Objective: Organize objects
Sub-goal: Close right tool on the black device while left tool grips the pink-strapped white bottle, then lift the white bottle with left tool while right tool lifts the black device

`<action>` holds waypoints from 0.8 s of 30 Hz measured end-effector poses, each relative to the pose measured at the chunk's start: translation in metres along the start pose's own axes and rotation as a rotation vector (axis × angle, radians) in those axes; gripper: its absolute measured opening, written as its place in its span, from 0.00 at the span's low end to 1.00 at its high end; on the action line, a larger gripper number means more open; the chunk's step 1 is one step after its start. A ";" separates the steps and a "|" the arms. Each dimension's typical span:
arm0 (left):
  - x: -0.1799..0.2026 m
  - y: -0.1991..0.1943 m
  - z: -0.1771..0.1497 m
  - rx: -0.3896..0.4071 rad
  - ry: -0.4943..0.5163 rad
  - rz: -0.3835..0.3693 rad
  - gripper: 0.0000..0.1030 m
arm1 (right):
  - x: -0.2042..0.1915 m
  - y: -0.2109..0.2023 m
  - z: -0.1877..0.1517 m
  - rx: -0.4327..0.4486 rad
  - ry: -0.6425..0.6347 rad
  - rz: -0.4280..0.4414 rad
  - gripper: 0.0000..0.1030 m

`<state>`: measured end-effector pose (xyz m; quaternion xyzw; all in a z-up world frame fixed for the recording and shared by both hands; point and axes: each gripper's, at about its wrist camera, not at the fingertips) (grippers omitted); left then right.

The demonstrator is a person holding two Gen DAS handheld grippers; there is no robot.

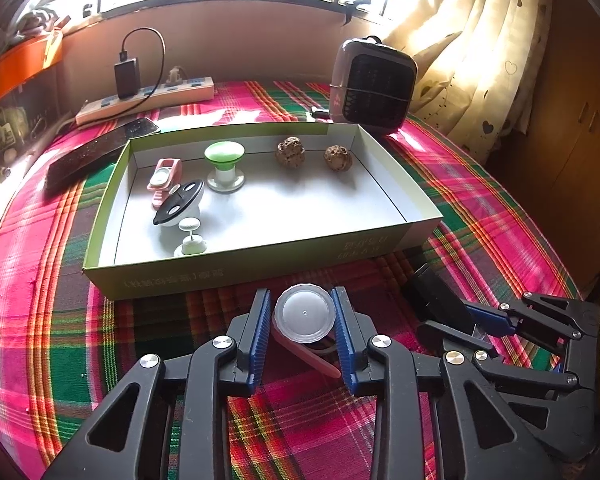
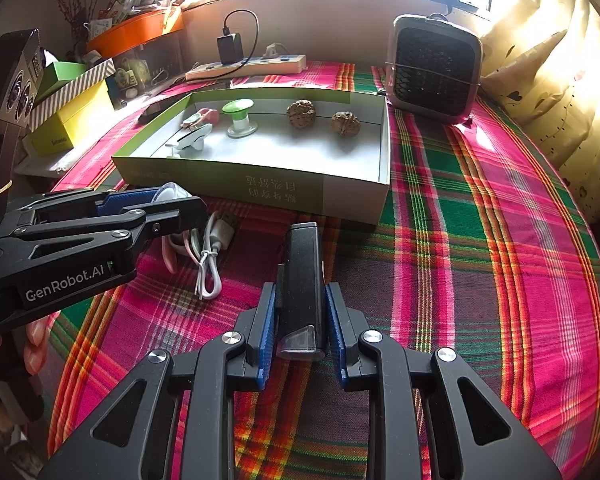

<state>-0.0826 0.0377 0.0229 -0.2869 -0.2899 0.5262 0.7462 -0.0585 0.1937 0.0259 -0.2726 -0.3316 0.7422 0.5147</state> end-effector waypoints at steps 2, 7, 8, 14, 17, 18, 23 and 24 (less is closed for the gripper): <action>0.000 0.000 0.000 0.000 0.002 0.001 0.28 | 0.000 0.000 0.000 0.000 0.000 0.000 0.24; 0.000 -0.001 -0.001 0.002 0.001 0.001 0.28 | 0.000 0.000 0.000 0.000 0.000 0.000 0.24; 0.000 0.000 -0.001 0.002 0.002 0.001 0.28 | 0.000 0.000 0.000 0.000 0.000 0.000 0.24; 0.001 -0.001 -0.001 0.002 0.001 0.000 0.27 | 0.000 0.000 0.000 0.000 -0.001 -0.001 0.24; 0.000 -0.001 0.000 0.003 0.002 0.001 0.27 | 0.000 0.000 0.000 0.000 0.000 0.000 0.24; 0.000 -0.001 0.000 0.003 0.001 0.000 0.27 | 0.000 0.000 0.000 0.000 0.000 -0.001 0.24; 0.000 -0.004 0.001 0.007 0.003 -0.001 0.27 | 0.000 0.000 0.000 0.000 -0.001 -0.001 0.24; 0.000 -0.004 0.001 0.008 0.003 -0.002 0.27 | 0.000 0.000 0.000 0.000 -0.001 -0.001 0.24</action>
Point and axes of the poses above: each gripper's, at about its wrist camera, not at the fingertips, and y roughly the way its jaws point, x to its right, z to its top, and after that the axes turned 2 degrees about y, right-handed
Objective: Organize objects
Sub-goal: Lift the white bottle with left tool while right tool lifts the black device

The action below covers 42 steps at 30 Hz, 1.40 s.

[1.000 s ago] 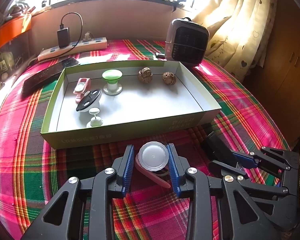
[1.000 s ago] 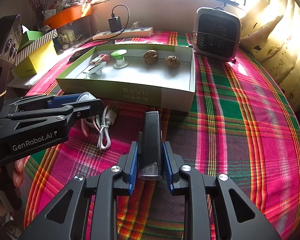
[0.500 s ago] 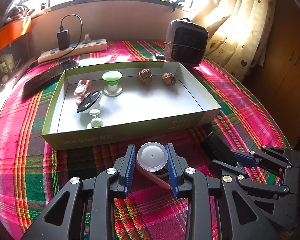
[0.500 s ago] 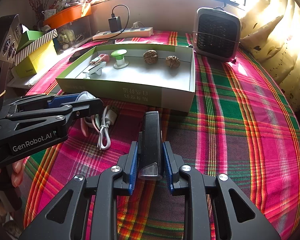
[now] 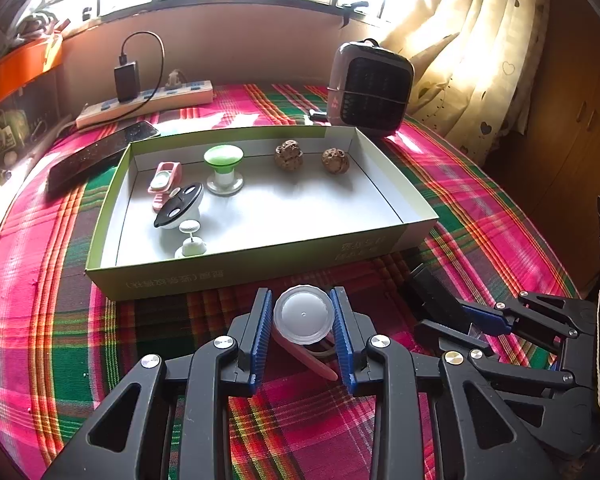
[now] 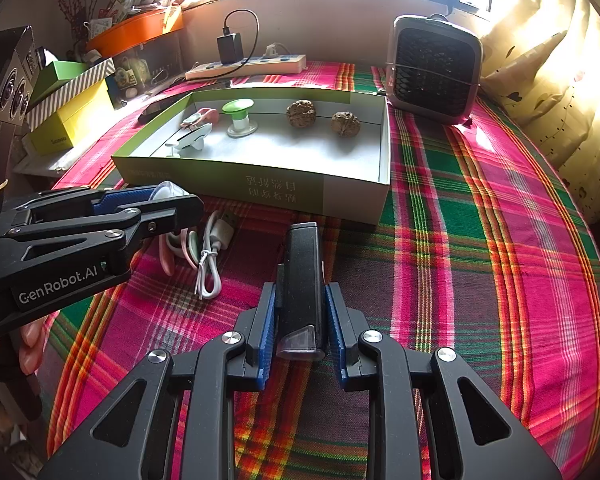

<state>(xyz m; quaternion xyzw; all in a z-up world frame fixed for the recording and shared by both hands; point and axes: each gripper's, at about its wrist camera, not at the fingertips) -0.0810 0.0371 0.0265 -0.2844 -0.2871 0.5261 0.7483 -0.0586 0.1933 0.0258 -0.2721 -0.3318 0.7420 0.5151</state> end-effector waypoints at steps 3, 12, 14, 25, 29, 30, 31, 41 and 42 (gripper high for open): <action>0.001 -0.001 0.001 0.005 0.003 -0.002 0.25 | 0.000 0.000 0.000 0.000 0.000 0.000 0.24; 0.001 -0.004 0.000 0.013 0.008 -0.003 0.25 | -0.001 0.000 0.000 0.000 -0.003 -0.004 0.24; 0.001 -0.004 0.000 0.015 0.006 -0.004 0.25 | -0.001 0.000 0.000 0.000 -0.003 -0.003 0.24; 0.000 -0.009 0.001 0.021 0.009 -0.001 0.25 | 0.001 -0.001 0.000 0.004 0.002 0.005 0.24; -0.002 -0.012 0.003 0.028 0.009 0.001 0.25 | 0.000 -0.003 0.003 0.012 -0.005 0.011 0.24; -0.002 -0.013 0.003 0.031 0.009 0.000 0.25 | 0.000 -0.005 0.003 0.013 -0.006 0.013 0.24; -0.002 -0.014 0.003 0.033 0.009 0.000 0.25 | 0.000 -0.006 0.004 0.013 -0.004 0.017 0.24; -0.004 -0.021 0.011 0.050 0.005 -0.009 0.25 | -0.001 -0.019 0.015 0.036 -0.002 0.034 0.24; -0.005 -0.021 0.012 0.053 0.006 -0.009 0.25 | -0.001 -0.019 0.018 0.039 -0.003 0.035 0.24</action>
Point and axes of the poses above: each gripper's, at about its wrist camera, not at the fingertips, and y roughly the way its jaws point, x to its right, z to its top, and after that the axes turned 2 degrees about y, right-handed
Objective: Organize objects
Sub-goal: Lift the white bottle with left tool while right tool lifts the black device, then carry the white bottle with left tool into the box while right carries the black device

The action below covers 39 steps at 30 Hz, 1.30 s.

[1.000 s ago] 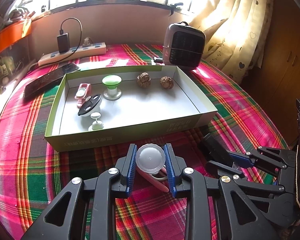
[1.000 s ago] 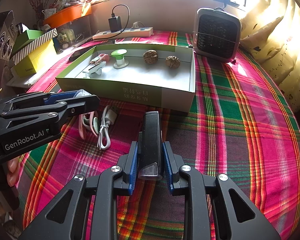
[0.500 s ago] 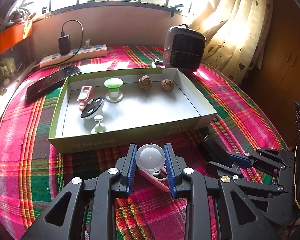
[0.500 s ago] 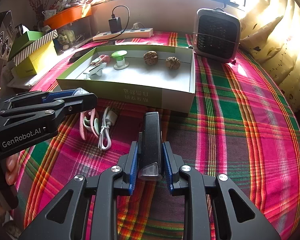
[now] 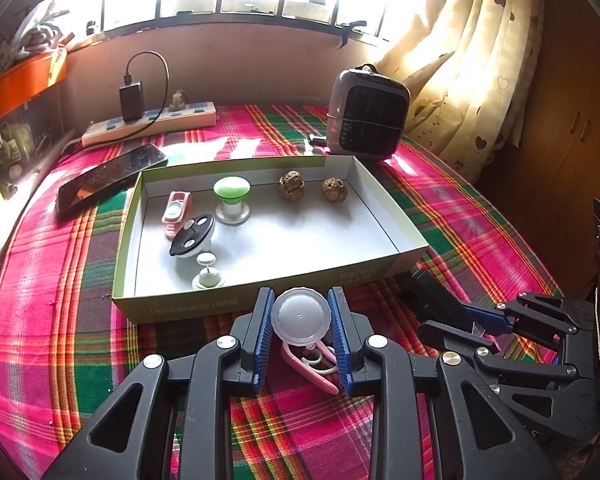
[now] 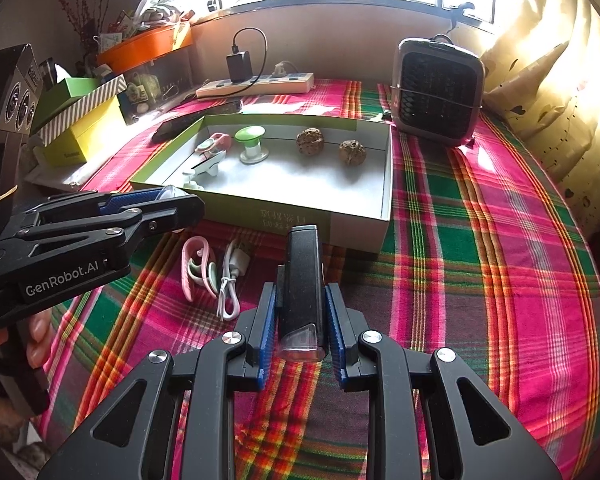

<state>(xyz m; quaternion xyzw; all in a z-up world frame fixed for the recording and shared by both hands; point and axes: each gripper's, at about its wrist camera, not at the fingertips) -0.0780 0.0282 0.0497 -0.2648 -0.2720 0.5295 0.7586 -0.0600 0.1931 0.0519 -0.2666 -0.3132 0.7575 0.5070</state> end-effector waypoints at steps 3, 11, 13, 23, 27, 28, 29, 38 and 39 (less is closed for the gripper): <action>-0.001 -0.001 0.004 0.005 0.002 0.000 0.25 | 0.002 -0.002 0.006 0.009 0.012 0.008 0.24; -0.006 0.001 0.017 0.013 0.005 0.006 0.25 | 0.007 -0.002 0.024 0.021 0.020 -0.001 0.24; -0.008 0.002 0.020 0.009 0.002 0.001 0.25 | 0.008 0.000 0.029 0.023 0.019 -0.004 0.24; -0.017 0.014 0.036 0.005 -0.005 0.011 0.25 | 0.018 0.013 0.058 0.011 0.031 0.006 0.24; -0.022 0.021 0.043 -0.001 -0.001 0.023 0.25 | 0.021 0.024 0.069 -0.003 0.041 0.013 0.24; -0.023 0.023 0.044 -0.005 0.001 0.023 0.25 | 0.022 0.027 0.071 -0.007 0.043 0.017 0.24; -0.024 0.025 0.045 -0.007 0.005 0.027 0.25 | 0.023 0.030 0.073 -0.013 0.047 0.022 0.24; -0.033 0.048 0.052 -0.039 -0.005 0.038 0.25 | 0.024 0.060 0.084 -0.064 0.052 0.028 0.24; -0.034 0.051 0.052 -0.044 -0.007 0.039 0.25 | 0.025 0.062 0.085 -0.069 0.053 0.028 0.24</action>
Point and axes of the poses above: each gripper's, at about its wrist camera, not at the fingertips, and y roughly the way its jaws point, x to its right, z to its top, and after that the axes turned 2 degrees about y, right-handed
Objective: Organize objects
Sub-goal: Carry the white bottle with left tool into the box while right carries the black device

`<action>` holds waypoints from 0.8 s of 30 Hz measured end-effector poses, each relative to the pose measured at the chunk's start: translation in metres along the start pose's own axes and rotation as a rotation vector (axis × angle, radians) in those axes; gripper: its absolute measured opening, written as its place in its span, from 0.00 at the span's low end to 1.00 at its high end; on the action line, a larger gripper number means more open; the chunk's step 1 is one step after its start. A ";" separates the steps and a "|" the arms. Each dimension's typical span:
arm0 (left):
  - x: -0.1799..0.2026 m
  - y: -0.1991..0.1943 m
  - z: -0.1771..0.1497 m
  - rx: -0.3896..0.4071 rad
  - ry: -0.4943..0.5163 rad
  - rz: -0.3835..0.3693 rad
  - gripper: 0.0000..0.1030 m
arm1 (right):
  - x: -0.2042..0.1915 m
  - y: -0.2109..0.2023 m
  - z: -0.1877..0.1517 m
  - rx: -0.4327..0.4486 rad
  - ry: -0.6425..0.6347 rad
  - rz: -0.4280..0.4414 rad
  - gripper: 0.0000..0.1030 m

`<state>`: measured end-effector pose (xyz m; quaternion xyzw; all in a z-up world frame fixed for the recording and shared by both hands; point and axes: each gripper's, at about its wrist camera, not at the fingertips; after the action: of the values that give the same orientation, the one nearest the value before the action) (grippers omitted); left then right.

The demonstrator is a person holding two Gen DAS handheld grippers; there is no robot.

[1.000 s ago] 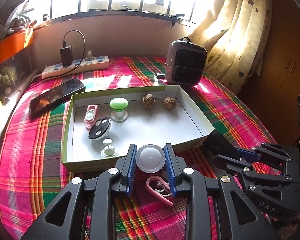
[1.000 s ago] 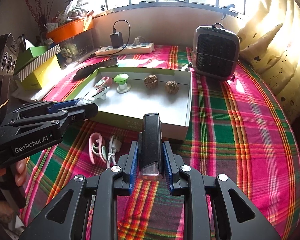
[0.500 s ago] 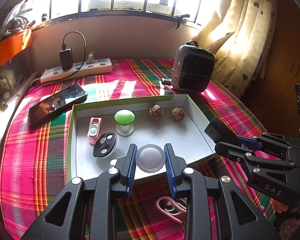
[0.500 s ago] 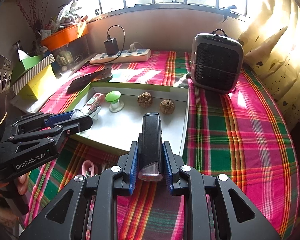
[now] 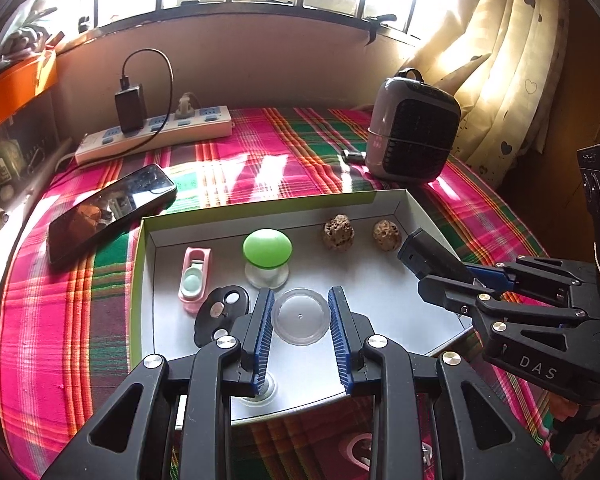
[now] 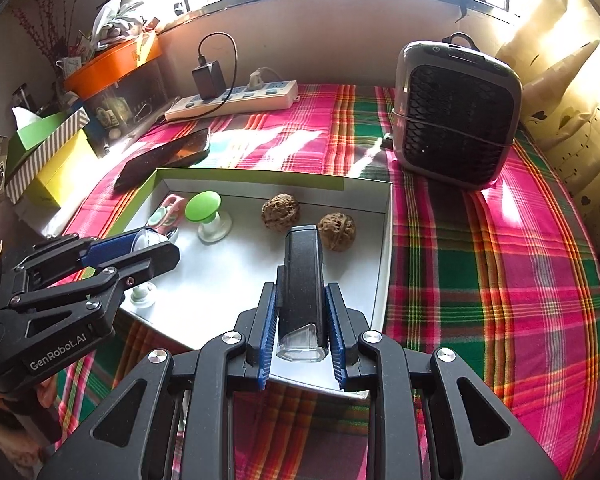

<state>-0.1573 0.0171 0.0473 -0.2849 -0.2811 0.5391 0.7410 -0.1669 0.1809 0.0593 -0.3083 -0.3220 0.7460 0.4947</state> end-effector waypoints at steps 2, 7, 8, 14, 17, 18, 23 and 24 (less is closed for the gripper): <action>-0.001 0.005 -0.001 -0.009 0.000 -0.002 0.25 | 0.001 0.004 0.001 -0.007 0.000 -0.001 0.24; -0.003 0.013 -0.002 -0.025 -0.006 0.003 0.25 | 0.004 0.011 0.001 -0.022 0.004 -0.008 0.24; -0.002 0.014 -0.002 -0.025 -0.002 0.007 0.25 | 0.004 0.012 0.001 -0.025 0.005 -0.009 0.24; -0.005 0.021 -0.003 -0.040 -0.007 0.013 0.25 | 0.005 0.017 0.001 -0.035 0.008 -0.018 0.24; -0.005 0.024 -0.004 -0.043 -0.008 0.016 0.25 | 0.005 0.019 0.000 -0.038 0.007 -0.022 0.24; -0.005 0.024 -0.004 -0.044 -0.008 0.019 0.25 | 0.005 0.020 0.000 -0.039 0.006 -0.022 0.24; -0.005 0.026 -0.003 -0.045 -0.001 0.022 0.25 | 0.003 0.020 0.000 -0.034 0.000 -0.032 0.24; -0.005 0.026 -0.004 -0.046 -0.003 0.023 0.25 | 0.002 0.020 0.000 -0.033 -0.002 -0.034 0.24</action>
<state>-0.1727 0.0185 0.0255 -0.3043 -0.2915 0.5412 0.7277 -0.1782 0.1772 0.0436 -0.3103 -0.3397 0.7324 0.5019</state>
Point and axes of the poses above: each gripper's, at about its wrist camera, not at the fingertips, and y roughly the way its jaws point, x to its right, z to its top, and after that the axes turned 2 degrees about y, right-handed
